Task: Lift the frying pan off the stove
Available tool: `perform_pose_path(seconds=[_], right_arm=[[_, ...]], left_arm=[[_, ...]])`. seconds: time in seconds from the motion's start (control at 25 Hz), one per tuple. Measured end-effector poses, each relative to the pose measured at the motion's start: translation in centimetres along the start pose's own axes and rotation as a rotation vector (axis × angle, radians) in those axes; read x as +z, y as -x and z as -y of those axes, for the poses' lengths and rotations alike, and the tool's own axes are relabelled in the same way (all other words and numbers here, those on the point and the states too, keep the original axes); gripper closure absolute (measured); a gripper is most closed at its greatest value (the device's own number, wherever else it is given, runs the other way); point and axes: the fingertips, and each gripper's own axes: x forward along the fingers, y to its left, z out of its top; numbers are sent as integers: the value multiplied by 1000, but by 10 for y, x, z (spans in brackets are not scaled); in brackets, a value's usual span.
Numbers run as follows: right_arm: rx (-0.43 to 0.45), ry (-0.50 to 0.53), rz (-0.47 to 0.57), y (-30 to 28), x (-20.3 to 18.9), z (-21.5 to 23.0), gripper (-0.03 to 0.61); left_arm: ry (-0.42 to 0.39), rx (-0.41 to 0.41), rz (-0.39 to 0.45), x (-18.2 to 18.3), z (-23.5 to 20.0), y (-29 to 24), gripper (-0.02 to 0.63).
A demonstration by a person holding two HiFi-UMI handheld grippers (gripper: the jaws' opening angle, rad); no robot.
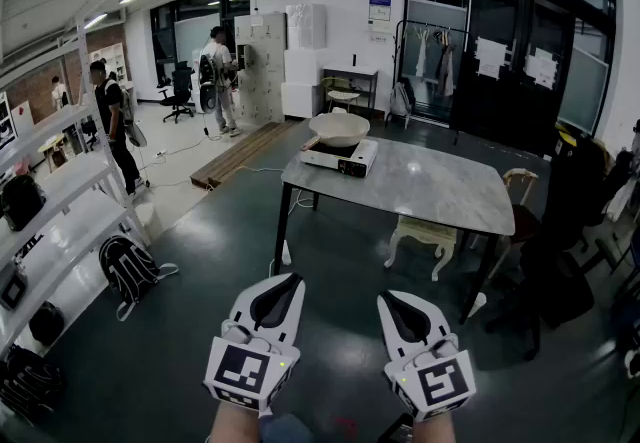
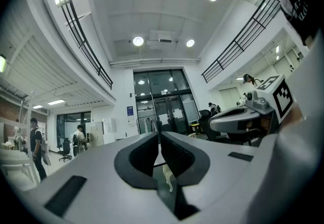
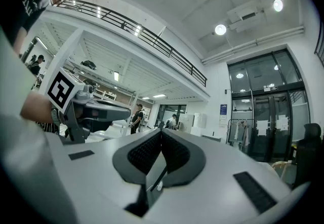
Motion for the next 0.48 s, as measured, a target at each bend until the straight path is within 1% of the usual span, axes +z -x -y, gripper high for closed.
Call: perform_pose_path(seconds=[0.12,0.28,0.36,0.48], right_arm=[[-10,-17,42,-1,7,1,552],[-6,-6,32,-5,5,5,552],[-5,-2,39,-11,4,7,552],[-4,15,33,-20,-1,14,552]], left_arm=[[14,-38,1,2,5,0,601],[40,-95,-55,-6,11,-7,601],[36,-98,-59,-7,9,-13,600],[18,-77,-65,-13,3,-27,600]])
